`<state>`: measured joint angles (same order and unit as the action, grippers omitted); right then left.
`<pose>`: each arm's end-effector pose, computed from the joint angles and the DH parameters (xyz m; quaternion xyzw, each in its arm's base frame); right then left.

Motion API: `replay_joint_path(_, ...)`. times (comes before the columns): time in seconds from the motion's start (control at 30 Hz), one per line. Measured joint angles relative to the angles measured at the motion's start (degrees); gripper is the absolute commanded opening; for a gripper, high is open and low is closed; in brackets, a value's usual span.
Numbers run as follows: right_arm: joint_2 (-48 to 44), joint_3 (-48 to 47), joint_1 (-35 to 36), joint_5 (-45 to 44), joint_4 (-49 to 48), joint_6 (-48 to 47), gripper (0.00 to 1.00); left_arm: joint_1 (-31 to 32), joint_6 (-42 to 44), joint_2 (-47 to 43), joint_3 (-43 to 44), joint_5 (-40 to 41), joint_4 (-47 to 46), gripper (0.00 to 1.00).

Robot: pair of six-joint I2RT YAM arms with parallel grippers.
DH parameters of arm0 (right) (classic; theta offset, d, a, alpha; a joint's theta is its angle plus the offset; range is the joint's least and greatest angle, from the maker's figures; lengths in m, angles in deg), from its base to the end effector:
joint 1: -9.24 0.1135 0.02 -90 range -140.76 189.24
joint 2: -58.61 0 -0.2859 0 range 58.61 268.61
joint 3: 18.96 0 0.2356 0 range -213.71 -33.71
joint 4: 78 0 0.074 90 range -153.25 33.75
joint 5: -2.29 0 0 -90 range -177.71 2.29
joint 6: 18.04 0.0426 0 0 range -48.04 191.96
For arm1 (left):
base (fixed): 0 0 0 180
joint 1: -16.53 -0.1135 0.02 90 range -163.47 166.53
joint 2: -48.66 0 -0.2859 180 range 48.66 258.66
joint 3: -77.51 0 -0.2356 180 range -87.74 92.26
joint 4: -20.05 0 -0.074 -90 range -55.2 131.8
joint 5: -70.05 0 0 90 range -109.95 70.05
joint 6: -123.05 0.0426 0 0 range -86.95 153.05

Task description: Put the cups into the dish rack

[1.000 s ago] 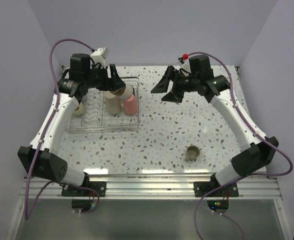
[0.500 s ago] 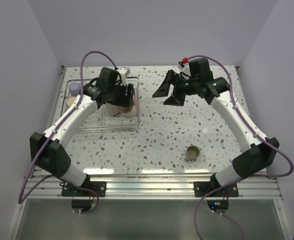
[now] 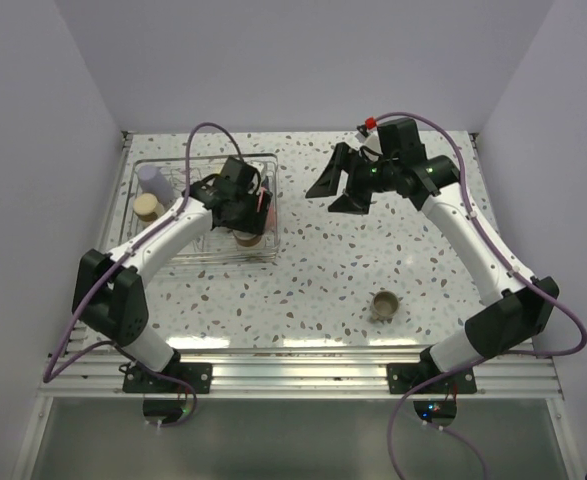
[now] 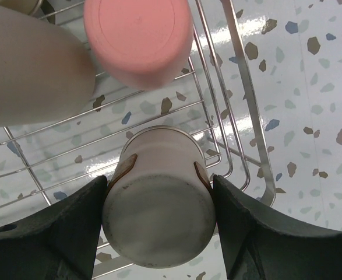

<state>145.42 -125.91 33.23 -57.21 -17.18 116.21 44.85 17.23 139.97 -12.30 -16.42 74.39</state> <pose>0.2737 0.1455 0.4079 0.0462 0.8824 0.4237 0.1992 0.2901 -0.1534 0.2987 0.0948 0.9498 -0.0842 0.2860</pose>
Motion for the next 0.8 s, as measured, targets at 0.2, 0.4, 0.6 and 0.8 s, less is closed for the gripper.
replay_joint_path(0.2,0.00,0.70,0.00,0.02,0.02,-0.15,0.77,2.14,-2.67,2.10,-1.44,2.97,-2.23,0.00)
replay_joint_path(0.4,0.00,0.85,0.00,0.00,0.02,-0.22,0.77,4.11,-4.83,3.56,-1.42,6.91,-5.07,0.00)
replay_joint_path(0.6,0.00,1.31,0.00,0.00,0.02,-0.37,0.77,5.22,-6.36,4.55,-1.42,12.33,-6.21,0.00)
replay_joint_path(0.8,0.00,1.38,0.00,0.00,0.00,-0.39,0.77,5.46,-7.04,4.55,-1.44,16.37,-6.08,0.00)
